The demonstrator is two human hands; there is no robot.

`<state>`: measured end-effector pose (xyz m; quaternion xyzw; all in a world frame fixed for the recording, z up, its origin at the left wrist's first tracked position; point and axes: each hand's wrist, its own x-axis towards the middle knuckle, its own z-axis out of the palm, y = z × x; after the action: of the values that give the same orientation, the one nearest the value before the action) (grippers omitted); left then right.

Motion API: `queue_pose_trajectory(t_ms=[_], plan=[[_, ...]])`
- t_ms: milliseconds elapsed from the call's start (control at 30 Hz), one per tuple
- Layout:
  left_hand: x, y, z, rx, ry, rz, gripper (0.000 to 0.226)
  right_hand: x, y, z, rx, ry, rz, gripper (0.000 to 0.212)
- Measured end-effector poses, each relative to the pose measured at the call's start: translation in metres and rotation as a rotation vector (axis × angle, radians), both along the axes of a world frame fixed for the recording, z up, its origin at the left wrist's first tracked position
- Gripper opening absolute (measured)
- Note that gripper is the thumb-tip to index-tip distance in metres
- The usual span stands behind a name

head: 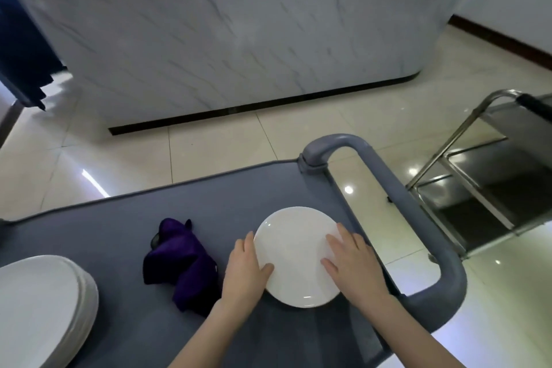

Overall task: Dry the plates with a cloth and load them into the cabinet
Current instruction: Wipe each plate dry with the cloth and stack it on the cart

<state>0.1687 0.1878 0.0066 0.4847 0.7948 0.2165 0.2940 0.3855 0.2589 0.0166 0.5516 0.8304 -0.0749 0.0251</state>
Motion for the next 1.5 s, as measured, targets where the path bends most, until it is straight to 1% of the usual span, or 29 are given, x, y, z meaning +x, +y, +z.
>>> queue_pose_trajectory(t_ms=[33, 133, 167, 300, 433, 533, 600, 667, 733, 767, 833, 867, 1000, 1100, 1167, 1233, 1333, 1400, 1433, 1500], plan=[[0.0, 0.001, 0.0, -0.003, -0.007, 0.021, 0.069, 0.001, 0.0, -0.002, -0.021, 0.057, -0.019, 0.052], [-0.001, 0.001, 0.002, -0.018, -0.068, 0.075, 0.053, 0.0, 0.002, -0.006, -0.109, 0.274, -0.153, 0.055], [-0.002, 0.002, 0.002, -0.022, -0.083, 0.095, 0.052, -0.001, 0.004, -0.006, -0.126, 0.317, -0.189, 0.056], [-0.003, 0.002, 0.003, -0.011, -0.132, 0.154, 0.051, -0.005, 0.008, -0.008, -0.142, 0.389, -0.249, 0.055], [-0.006, -0.003, 0.006, 0.031, -0.271, 0.214, 0.052, -0.005, 0.006, -0.006, -0.148, 0.461, -0.286, 0.055], [-0.015, -0.007, 0.009, 0.047, -0.362, 0.211, 0.054, -0.005, 0.003, 0.003, -0.122, 0.583, -0.303, 0.054], [-0.028, -0.013, 0.014, 0.035, -0.441, 0.214, 0.052, -0.006, 0.002, 0.012, -0.131, 0.731, -0.329, 0.057], [-0.044, -0.022, 0.021, 0.035, -0.566, 0.23, 0.05, -0.011, 0.001, 0.021, -0.245, 0.953, -0.382, 0.063], [-0.06, -0.032, 0.029, 0.06, -0.726, 0.257, 0.053, -0.022, -0.003, 0.028, -0.43, 1.158, -0.399, 0.066], [-0.068, -0.037, 0.033, 0.078, -0.79, 0.271, 0.053, -0.03, -0.006, 0.029, -0.524, 1.242, -0.397, 0.064], [-0.083, -0.046, 0.04, 0.123, -0.843, 0.297, 0.052, -0.049, -0.013, 0.028, -0.681, 1.352, -0.388, 0.063], [-0.091, -0.051, 0.043, 0.144, -0.844, 0.313, 0.052, -0.058, -0.017, 0.028, -0.723, 1.368, -0.38, 0.062], [-0.119, -0.068, 0.05, 0.186, -0.817, 0.34, 0.052, -0.092, -0.029, 0.024, -0.79, 1.421, -0.375, 0.059], [-0.134, -0.08, 0.053, 0.219, -0.791, 0.344, 0.052, -0.113, -0.032, 0.021, -0.906, 1.487, -0.478, 0.043], [-0.143, -0.085, 0.054, 0.233, -0.763, 0.343, 0.052, -0.12, -0.035, 0.021, -0.956, 1.466, -0.525, 0.038], [-0.151, -0.088, 0.055, 0.234, -0.747, 0.328, 0.052, -0.122, -0.036, 0.021, -0.992, 1.405, -0.5, 0.037], [-0.159, -0.088, 0.057, 0.216, -0.729, 0.286, 0.049, -0.121, -0.039, 0.021, -1.005, 1.393, -0.484, 0.036], [-0.163, -0.086, 0.06, 0.196, -0.742, 0.218, 0.046, -0.12, -0.04, 0.021, -0.99, 1.399, -0.502, 0.037], [-0.164, -0.084, 0.061, 0.184, -0.749, 0.183, 0.043, -0.119, -0.04, 0.022, -0.984, 1.402, -0.516, 0.037], [-0.166, -0.078, 0.061, 0.169, -0.73, 0.159, 0.028, -0.115, -0.039, 0.023, -0.967, 1.406, -0.537, 0.034]])
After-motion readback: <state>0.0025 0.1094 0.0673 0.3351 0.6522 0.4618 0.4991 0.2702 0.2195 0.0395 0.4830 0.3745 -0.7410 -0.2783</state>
